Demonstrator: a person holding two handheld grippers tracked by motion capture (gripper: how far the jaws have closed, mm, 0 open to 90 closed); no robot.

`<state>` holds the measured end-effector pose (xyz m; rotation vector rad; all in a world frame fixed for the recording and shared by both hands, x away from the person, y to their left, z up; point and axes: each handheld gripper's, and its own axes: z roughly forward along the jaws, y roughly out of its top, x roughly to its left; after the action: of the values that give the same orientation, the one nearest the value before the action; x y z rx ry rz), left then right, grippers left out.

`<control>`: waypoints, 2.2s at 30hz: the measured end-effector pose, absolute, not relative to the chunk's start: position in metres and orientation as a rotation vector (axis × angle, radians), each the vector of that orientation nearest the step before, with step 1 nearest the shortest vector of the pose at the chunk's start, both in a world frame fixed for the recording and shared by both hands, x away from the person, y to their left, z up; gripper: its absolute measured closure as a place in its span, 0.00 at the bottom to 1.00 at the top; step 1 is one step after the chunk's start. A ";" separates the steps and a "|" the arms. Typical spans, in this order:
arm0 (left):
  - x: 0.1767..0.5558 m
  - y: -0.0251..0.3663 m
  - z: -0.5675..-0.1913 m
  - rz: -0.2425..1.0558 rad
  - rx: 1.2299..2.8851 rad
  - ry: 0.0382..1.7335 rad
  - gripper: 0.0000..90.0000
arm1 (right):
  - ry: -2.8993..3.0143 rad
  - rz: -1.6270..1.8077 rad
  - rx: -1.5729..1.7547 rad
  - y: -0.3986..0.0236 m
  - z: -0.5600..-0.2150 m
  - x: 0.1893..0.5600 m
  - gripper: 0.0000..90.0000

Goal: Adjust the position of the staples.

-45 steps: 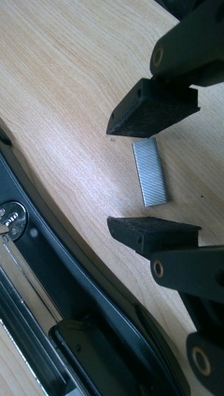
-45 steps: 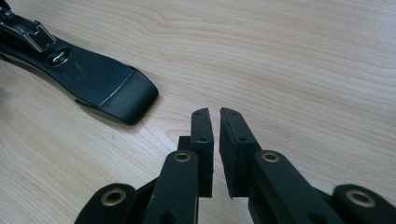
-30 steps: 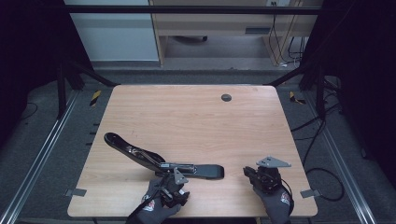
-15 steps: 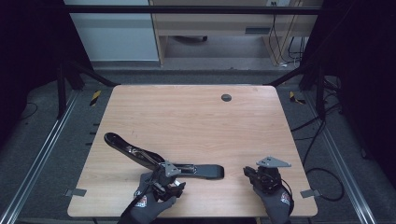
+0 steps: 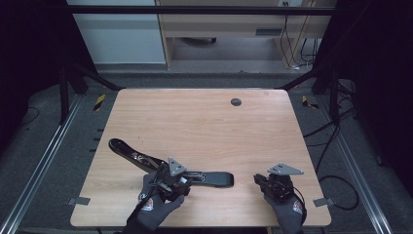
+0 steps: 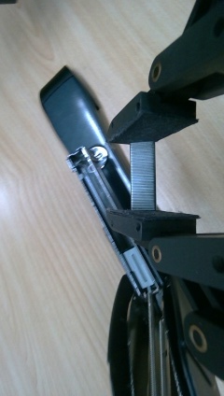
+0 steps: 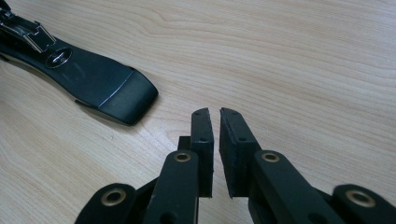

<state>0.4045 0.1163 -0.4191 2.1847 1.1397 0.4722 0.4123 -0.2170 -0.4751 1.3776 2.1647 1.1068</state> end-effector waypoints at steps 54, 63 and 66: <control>0.441 0.101 -0.427 0.519 2.011 1.451 0.62 | 2.167 1.121 1.375 -0.218 -0.475 0.413 0.94; 0.438 0.099 -0.428 0.527 1.988 1.485 0.62 | 2.166 1.107 1.372 -0.216 -0.475 0.412 0.94; 0.436 0.098 -0.428 0.529 1.988 1.493 0.62 | 2.167 1.108 1.373 -0.216 -0.474 0.412 0.95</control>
<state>0.4363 0.0978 -0.4281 1.9877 1.4930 0.5292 0.4124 -0.2156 -0.4745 1.3727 2.1672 1.1076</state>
